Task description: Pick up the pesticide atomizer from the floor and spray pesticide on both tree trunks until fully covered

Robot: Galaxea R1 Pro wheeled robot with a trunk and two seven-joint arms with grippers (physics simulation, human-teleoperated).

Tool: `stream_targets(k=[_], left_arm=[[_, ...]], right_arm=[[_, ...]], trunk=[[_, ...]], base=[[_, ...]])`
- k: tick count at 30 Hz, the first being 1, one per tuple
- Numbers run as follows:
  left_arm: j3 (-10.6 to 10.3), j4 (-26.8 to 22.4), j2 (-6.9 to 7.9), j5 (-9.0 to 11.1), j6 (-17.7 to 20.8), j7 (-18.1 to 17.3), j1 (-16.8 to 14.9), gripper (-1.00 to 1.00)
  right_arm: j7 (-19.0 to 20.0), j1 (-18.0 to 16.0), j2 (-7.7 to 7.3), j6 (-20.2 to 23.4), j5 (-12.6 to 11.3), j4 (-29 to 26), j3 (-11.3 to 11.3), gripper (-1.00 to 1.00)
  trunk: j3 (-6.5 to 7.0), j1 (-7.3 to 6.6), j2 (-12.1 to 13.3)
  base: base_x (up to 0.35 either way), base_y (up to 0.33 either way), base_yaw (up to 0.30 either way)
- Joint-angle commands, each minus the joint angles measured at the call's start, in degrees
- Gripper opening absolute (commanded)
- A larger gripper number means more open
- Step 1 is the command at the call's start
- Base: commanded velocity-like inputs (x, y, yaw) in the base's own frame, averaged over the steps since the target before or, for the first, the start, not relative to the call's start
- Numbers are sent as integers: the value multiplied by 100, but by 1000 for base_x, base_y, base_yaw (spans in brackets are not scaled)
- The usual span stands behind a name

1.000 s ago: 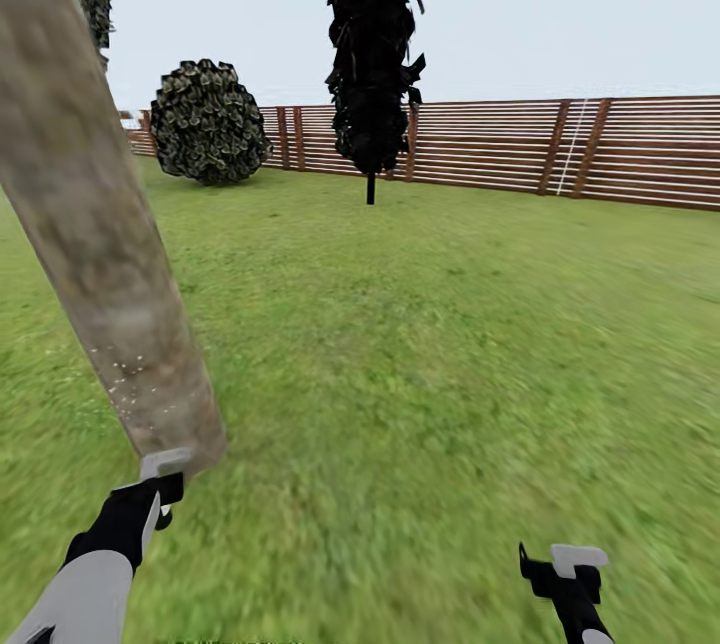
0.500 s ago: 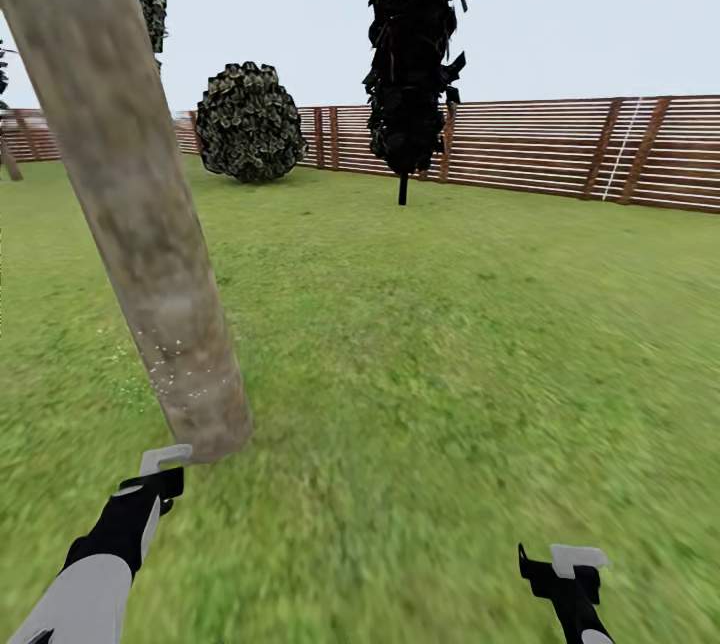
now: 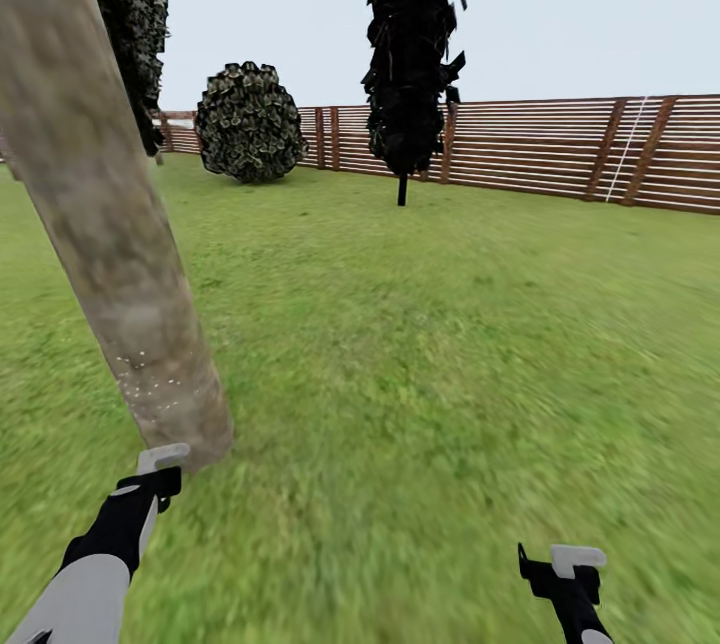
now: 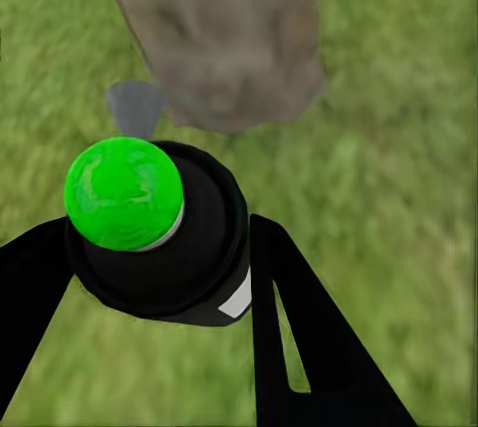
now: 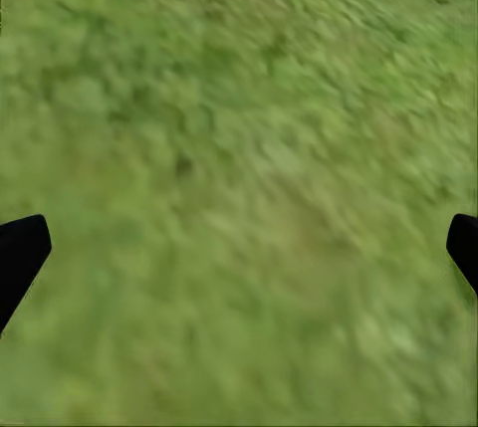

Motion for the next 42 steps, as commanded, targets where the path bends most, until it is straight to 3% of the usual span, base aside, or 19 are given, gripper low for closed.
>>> stream_targets(k=[1, 5, 7, 26, 40, 42], left_arm=[[24, -13, -3, -44, 40, -26, -6, -100], [1, -33, 14, -37, 636, -31, -6, -100], [-16, -40, 17, -42, 729, -31, -6, -100], [-27, -45, 8, -35, 729, -23, -6, -100], [15, -61, 11, -41, 729, -18, -6, -100], [13, -280, 1, -50, 749, -22, -3, -100]], right_arm=[[-33, -4, 0, -15, 61, 8, -25, 100], [-33, -7, 7, -15, 61, 8, -24, 100], [-33, -6, 8, -15, 61, 8, -24, 100], [-33, -4, 8, -15, 61, 8, -24, 100], [-33, -4, 16, -15, 61, 13, -24, 100], [-33, -4, 14, -15, 61, 65, -25, 100]], trunk=[[-5, 1, -2], [-5, 1, -2], [-5, 1, -2], [-5, 1, -2], [-5, 1, -2], [-5, 1, -2]], base=[[240, -177, 202], [242, -174, 262], [212, -197, 275], [36, -270, 58], [118, -238, 229], [-45, -275, 24]])
